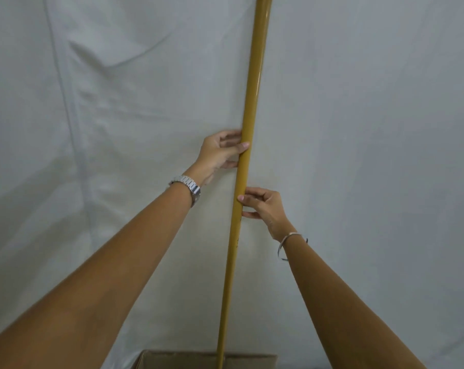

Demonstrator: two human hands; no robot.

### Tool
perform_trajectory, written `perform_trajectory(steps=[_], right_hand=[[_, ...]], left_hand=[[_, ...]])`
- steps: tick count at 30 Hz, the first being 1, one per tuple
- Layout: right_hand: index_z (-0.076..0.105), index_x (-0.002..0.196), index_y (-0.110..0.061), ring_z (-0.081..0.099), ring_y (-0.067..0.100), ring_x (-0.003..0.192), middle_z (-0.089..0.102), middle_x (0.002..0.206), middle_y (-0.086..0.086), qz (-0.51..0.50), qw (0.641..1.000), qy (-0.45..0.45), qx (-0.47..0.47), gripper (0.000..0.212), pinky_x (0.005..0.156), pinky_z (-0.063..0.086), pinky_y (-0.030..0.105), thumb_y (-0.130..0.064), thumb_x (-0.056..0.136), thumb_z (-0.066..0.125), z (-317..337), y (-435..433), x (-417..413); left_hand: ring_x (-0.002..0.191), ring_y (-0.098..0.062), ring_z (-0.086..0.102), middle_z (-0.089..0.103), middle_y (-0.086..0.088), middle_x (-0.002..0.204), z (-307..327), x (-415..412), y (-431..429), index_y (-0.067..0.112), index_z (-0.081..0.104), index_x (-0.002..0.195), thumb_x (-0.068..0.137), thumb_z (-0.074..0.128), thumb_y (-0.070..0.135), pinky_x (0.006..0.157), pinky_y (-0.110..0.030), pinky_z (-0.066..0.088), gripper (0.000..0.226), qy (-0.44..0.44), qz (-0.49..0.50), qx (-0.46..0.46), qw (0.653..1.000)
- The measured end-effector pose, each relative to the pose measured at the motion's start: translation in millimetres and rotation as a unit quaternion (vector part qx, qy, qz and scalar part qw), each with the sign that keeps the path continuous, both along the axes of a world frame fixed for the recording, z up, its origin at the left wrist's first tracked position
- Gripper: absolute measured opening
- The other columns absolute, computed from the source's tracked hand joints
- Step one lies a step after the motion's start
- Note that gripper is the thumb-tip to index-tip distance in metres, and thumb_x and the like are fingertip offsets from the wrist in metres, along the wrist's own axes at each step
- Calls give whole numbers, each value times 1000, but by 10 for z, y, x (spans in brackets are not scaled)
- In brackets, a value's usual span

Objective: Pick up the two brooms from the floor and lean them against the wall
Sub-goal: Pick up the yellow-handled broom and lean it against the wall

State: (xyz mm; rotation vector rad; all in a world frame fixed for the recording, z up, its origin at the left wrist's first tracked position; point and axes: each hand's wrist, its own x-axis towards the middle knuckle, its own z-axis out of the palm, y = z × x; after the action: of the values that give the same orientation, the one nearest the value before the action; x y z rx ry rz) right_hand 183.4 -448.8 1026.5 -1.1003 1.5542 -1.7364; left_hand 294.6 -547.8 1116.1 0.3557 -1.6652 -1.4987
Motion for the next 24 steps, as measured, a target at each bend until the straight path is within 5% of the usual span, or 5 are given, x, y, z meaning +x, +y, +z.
perform_trajectory(steps=[5, 15, 19, 21, 24], right_hand=[[63, 107, -1, 67, 2, 65, 66, 81, 2, -17, 1000, 7, 2, 29, 60, 59, 20, -7, 79, 71, -56, -252, -119], [63, 107, -2, 65, 7, 72, 63, 91, 9, -21, 1000, -8, -17, 25, 65, 59, 19, -7, 82, 67, -104, -396, -124], [63, 112, 1, 66, 3, 71, 67, 84, 2, -34, 999, 8, -20, 34, 69, 58, 21, -11, 81, 70, -148, -390, -105], [63, 114, -6, 66, 1, 79, 69, 89, -2, -63, 996, 45, -34, 39, 76, 56, 20, -20, 79, 73, -186, -334, -105], [61, 117, -26, 59, 5, 107, 65, 116, -6, -176, 964, 191, -48, 40, 87, 51, 26, -44, 82, 64, -213, -159, -146]], left_hand=[[72, -3, 69, 68, 0, 96, -112, -211, -265, 7, 61, 115, 79, 70, 5, 62, -23, 60, 37, 23, 13, 26, 999], [90, -20, 69, 70, -9, 103, -143, -253, -342, 12, 66, 102, 75, 75, 8, 77, -37, 59, 29, 33, 55, 36, 997], [92, -18, 69, 70, -9, 109, -167, -247, -248, 14, 64, 108, 75, 75, 13, 78, -32, 59, 34, 41, 88, 12, 995], [98, -11, 66, 70, 0, 110, -184, -221, -173, 20, 59, 115, 80, 71, 25, 84, -27, 53, 38, 9, 180, -85, 980], [104, -11, 63, 68, 8, 118, -200, -137, -56, 25, 50, 126, 91, 53, 34, 84, -25, 45, 36, -40, 355, -331, 873]])
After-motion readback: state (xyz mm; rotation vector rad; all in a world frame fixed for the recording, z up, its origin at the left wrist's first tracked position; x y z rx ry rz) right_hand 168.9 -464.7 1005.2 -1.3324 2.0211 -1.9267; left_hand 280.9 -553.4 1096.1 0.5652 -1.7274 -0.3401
